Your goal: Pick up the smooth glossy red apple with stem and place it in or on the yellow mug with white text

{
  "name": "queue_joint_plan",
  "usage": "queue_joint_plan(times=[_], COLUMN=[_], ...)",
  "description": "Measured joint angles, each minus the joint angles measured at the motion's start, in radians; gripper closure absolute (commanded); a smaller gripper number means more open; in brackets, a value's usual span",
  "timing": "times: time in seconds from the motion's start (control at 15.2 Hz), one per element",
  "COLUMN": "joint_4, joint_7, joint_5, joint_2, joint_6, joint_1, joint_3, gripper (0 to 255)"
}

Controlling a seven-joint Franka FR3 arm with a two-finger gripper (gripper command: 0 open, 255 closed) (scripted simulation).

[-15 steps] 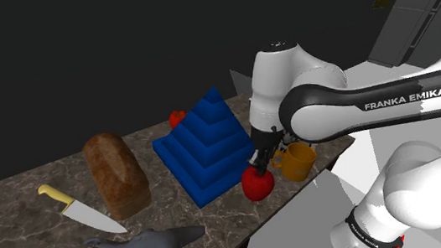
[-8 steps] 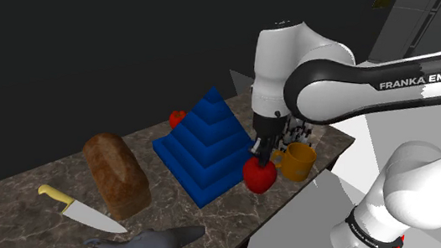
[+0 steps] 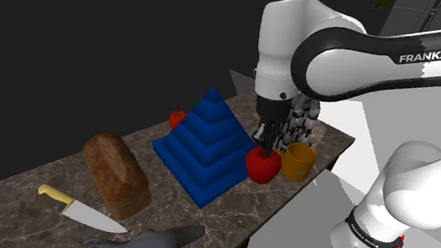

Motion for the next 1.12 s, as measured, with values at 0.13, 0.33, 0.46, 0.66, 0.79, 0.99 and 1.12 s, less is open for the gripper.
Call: queue_joint_plan(times=[0.13, 0.33, 0.46, 0.66, 0.79, 0.99, 1.12], joint_4=[0.026, 0.061, 0.09, 0.132, 0.158, 0.181, 0.181], joint_7=[0.005, 0.002, 0.002, 0.003, 0.002, -0.008, -0.042], joint_5=[-0.002, -0.008, -0.013, -0.019, -0.023, -0.03, -0.05], joint_2=[0.001, -0.004, -0.003, 0.0, 0.0, -0.012, -0.029], joint_6=[-0.025, -0.065, -0.093, -0.132, -0.158, -0.195, -0.215], joint_1=[0.0, -0.003, -0.005, -0.008, -0.011, -0.012, -0.021], joint_3=[-0.001, -0.011, -0.016, -0.022, -0.029, -0.044, -0.078], gripper=[255, 255, 255, 255, 255, 255, 255])
